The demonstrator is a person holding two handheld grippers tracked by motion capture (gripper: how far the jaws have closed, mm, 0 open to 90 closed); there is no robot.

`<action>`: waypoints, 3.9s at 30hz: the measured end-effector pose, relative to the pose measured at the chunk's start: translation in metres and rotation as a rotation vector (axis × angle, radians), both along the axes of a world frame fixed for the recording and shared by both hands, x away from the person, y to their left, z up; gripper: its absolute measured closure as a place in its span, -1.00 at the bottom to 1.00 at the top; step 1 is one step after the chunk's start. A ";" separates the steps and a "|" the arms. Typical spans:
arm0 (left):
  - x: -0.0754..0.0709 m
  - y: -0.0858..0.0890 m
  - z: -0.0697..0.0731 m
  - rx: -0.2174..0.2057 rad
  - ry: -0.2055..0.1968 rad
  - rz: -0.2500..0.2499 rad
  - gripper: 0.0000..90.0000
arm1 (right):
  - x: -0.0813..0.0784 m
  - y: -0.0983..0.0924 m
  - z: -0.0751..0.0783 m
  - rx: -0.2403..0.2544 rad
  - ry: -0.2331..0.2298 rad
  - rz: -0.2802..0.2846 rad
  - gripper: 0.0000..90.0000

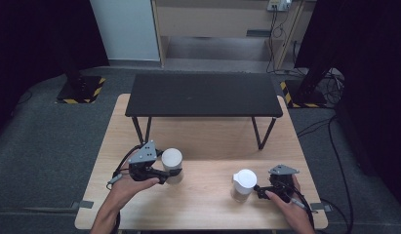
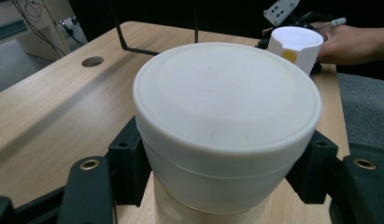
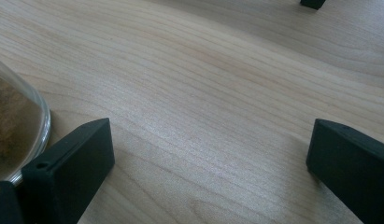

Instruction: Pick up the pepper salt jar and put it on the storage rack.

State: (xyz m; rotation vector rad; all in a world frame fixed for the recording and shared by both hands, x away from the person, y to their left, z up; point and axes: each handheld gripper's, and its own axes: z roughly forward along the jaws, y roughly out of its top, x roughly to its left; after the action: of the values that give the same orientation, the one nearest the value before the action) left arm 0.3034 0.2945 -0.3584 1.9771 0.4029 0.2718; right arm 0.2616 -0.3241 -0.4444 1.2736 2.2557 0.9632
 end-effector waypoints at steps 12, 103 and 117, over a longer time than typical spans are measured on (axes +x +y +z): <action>0.009 -0.003 0.027 -0.003 -0.013 -0.014 -0.27 | 0.000 0.000 0.000 0.001 0.001 -0.001 -0.97; 0.110 -0.032 0.165 -0.031 -0.031 0.003 -0.27 | 0.000 0.000 -0.001 0.001 -0.003 0.005 -0.97; 0.133 -0.030 0.159 -0.040 -0.026 0.058 -0.27 | 0.000 -0.001 -0.001 0.000 -0.004 0.007 -0.96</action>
State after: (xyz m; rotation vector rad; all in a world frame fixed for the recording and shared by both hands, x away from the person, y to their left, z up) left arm 0.4366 0.2649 -0.1997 1.9228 0.4464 0.3237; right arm 0.2615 -0.3249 -0.4449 1.2632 2.2590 0.9672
